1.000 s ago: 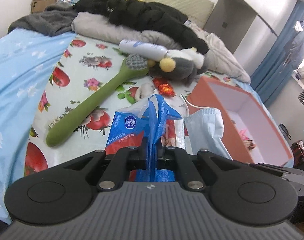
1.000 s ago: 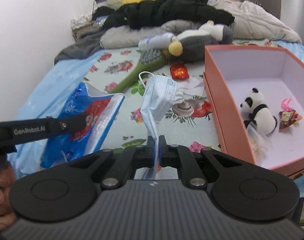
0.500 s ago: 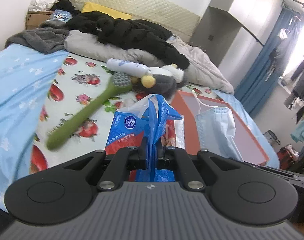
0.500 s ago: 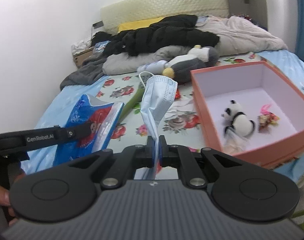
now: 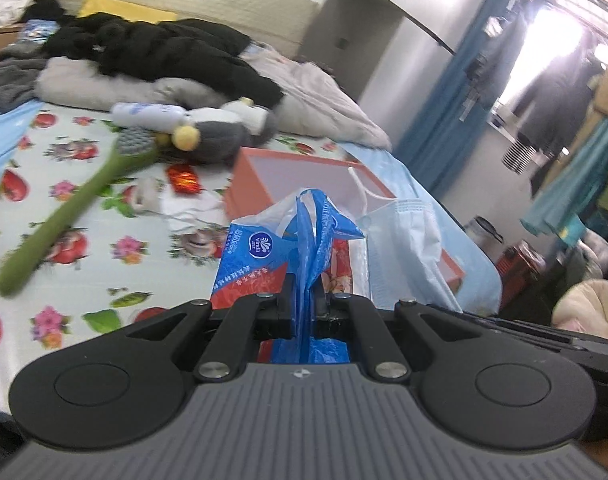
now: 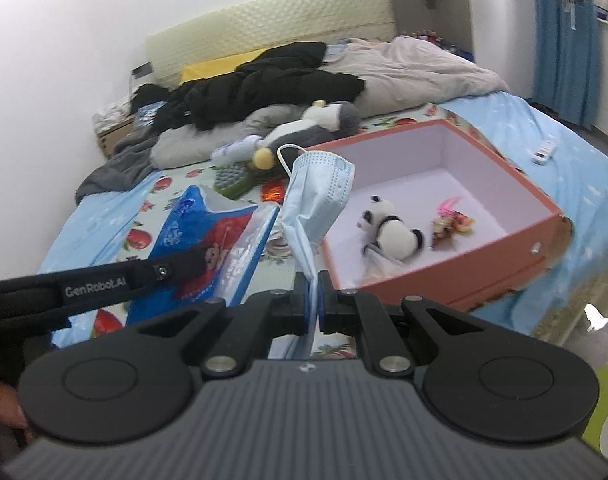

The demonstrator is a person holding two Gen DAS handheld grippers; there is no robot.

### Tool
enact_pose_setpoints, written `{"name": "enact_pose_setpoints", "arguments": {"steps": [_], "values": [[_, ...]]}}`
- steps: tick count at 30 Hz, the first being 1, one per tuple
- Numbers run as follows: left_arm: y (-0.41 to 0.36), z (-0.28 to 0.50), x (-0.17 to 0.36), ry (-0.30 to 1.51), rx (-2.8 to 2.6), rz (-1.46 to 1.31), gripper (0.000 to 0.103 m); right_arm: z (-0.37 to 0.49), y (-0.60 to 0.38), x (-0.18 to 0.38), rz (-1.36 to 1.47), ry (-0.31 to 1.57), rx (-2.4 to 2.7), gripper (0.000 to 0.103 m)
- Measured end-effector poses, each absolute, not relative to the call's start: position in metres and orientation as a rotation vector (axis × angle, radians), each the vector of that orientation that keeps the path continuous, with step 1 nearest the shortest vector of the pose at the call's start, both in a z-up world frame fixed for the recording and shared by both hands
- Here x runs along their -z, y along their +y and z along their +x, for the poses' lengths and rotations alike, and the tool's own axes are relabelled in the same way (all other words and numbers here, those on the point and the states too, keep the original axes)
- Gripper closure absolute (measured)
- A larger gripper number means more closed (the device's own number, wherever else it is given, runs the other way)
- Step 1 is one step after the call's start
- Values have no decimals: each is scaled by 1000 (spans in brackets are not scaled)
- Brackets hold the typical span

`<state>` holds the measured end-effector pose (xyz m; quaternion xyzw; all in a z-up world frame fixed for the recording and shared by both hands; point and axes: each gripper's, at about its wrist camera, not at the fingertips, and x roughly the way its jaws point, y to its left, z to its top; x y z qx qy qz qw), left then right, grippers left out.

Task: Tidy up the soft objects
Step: 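Carry the face mask and tissue packet over the pink box with both grippers, then open both grippers to drop the face mask and tissue packet into the box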

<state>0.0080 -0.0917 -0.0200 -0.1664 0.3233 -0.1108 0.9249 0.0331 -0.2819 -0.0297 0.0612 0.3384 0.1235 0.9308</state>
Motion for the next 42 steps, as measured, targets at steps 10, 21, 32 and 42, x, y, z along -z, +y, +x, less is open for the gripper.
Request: {"name": "enact_pose_setpoints", "arguments": {"steps": [10,21,32,42], "values": [[-130,65,15,681,316,-291,96,74,-311,37,155,710,-196,95],[-168,173,29,758,362,-244,96,147,-358,53,209,740,-109,95],[-201,288,67,832,374,-224,96,236,-379,94,246,785,-75,94],[-207,364,115,901,333,-165,95,292,-389,140,247,864,-52,93]]}}
